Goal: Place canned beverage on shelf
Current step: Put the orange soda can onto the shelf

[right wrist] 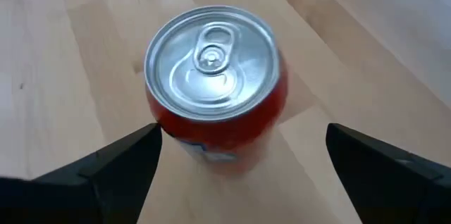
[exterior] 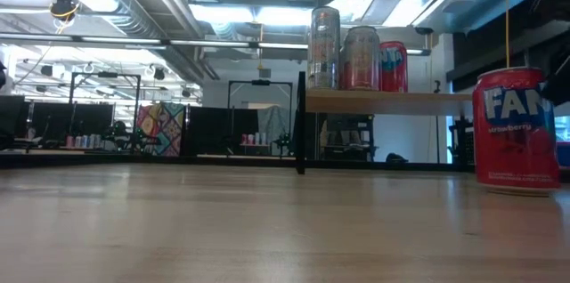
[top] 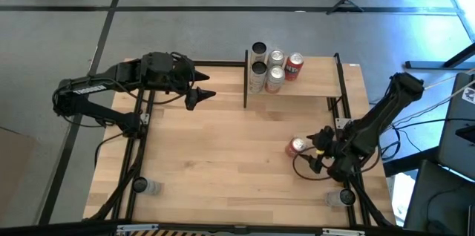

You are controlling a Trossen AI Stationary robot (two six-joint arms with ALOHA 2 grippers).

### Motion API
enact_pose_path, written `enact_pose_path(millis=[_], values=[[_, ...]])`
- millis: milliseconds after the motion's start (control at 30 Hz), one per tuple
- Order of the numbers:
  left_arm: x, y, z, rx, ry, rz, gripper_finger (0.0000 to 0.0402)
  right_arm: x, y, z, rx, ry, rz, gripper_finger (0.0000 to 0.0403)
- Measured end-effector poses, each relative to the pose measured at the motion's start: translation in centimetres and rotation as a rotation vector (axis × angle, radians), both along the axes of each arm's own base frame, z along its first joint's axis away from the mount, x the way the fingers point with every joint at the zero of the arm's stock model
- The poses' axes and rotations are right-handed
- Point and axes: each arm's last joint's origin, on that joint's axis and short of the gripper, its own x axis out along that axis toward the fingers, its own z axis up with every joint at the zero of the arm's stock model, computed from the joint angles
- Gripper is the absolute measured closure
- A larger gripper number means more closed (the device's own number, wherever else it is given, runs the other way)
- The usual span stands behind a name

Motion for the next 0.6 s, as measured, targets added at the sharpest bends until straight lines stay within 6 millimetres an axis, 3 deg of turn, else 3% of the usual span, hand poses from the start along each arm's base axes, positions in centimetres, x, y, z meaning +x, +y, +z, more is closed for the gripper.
enact_pose_path(millis=[267, 600], values=[[0.0, 0.0, 0.0, 0.0, 0.0, 0.001, 0.0051, 0.8, 0.8, -2.0, -0.004, -0.052, 0.035, 0.0016], [0.1, 0.0, 0.1, 0.004, -0.017, 0.004, 0.0051, 3.5, -0.2, -2.7, -0.021, -0.032, 0.012, 0.0019]])
